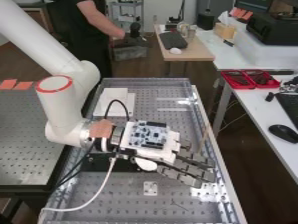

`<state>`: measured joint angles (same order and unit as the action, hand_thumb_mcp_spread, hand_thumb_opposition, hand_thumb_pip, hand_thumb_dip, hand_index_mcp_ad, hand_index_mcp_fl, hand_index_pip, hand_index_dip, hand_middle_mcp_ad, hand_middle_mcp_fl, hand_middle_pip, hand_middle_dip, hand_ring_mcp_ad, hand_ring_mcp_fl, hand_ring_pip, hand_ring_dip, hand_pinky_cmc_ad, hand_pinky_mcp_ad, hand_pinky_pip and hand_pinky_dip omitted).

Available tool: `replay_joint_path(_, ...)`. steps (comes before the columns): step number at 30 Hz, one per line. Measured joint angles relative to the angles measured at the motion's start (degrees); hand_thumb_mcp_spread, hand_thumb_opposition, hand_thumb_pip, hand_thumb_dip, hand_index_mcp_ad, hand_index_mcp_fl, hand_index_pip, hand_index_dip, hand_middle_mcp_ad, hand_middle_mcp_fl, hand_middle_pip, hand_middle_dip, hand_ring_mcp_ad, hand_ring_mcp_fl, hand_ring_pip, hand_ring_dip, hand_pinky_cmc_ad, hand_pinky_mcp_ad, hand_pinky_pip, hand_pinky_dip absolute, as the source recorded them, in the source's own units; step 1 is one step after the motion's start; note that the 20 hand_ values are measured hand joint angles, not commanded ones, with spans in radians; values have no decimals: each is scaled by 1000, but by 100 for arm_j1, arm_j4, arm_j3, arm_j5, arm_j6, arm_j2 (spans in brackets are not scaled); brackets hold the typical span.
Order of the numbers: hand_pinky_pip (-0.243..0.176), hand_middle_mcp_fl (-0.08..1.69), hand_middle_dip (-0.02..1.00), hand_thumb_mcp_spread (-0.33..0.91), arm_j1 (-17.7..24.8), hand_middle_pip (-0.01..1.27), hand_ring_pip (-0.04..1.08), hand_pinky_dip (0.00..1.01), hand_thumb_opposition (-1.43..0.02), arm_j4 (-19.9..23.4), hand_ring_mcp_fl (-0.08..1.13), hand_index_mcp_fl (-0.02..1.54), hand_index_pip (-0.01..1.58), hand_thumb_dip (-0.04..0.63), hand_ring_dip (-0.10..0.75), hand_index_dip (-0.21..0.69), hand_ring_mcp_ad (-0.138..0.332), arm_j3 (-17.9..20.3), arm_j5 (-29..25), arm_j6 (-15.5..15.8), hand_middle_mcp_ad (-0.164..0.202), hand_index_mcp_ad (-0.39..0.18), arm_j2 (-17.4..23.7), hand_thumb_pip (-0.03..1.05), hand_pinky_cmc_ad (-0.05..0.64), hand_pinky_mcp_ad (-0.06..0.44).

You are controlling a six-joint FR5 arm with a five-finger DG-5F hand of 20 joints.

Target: Grab the drill bit and place it in the clear container

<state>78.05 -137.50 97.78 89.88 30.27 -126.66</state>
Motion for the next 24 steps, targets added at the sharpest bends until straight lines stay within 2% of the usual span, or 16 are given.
replay_joint_path(10,-106,87,140,433,-8,134,63,188,-892,65,-17,192,1525,253,-65,154,213,10,140,289,89,-21,25,651,239,140)
replay_joint_path(22,-106,87,140,429,-33,134,63,188,-911,66,-17,239,1449,265,-65,93,215,71,225,330,89,-38,74,654,239,140)
replay_joint_path(24,-106,84,140,433,-33,134,63,188,-922,60,-17,264,1408,284,-63,79,215,70,227,337,93,-40,74,656,239,138)
